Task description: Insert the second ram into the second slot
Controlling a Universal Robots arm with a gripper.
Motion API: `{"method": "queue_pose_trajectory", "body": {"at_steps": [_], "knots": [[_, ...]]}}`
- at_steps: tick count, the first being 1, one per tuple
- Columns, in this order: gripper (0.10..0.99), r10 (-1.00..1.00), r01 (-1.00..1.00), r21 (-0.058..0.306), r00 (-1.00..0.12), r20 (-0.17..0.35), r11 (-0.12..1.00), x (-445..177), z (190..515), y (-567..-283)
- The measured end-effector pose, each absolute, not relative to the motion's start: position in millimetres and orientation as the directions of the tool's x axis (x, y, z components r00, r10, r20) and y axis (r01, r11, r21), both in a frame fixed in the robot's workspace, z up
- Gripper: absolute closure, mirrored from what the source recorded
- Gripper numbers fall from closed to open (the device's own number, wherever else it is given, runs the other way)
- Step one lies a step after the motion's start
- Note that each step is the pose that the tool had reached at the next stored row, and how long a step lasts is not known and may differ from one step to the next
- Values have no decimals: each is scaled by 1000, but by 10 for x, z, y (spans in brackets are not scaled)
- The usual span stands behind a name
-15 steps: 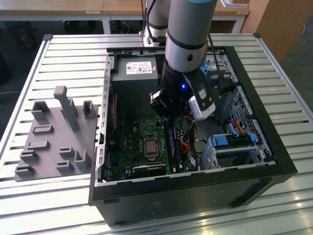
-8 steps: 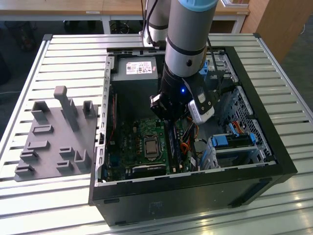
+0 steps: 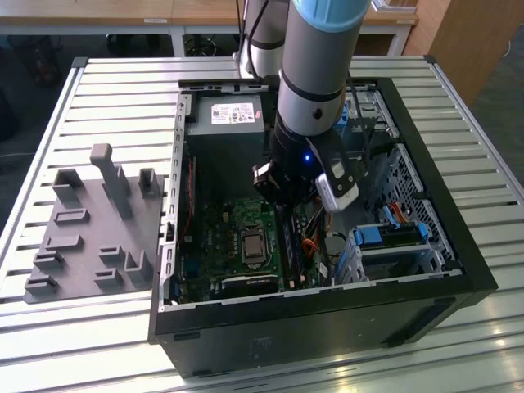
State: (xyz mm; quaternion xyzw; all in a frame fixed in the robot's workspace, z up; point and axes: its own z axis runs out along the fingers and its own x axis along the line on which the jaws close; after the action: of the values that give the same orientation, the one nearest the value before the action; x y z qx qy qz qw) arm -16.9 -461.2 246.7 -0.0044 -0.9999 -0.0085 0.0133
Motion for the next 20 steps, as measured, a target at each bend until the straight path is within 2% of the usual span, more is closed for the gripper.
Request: {"method": "queue_pose_trajectory", "body": {"at_steps": [20], "knots": [[949,6,6,19,-1000,27,1000,-125,2289,-4612]]}}
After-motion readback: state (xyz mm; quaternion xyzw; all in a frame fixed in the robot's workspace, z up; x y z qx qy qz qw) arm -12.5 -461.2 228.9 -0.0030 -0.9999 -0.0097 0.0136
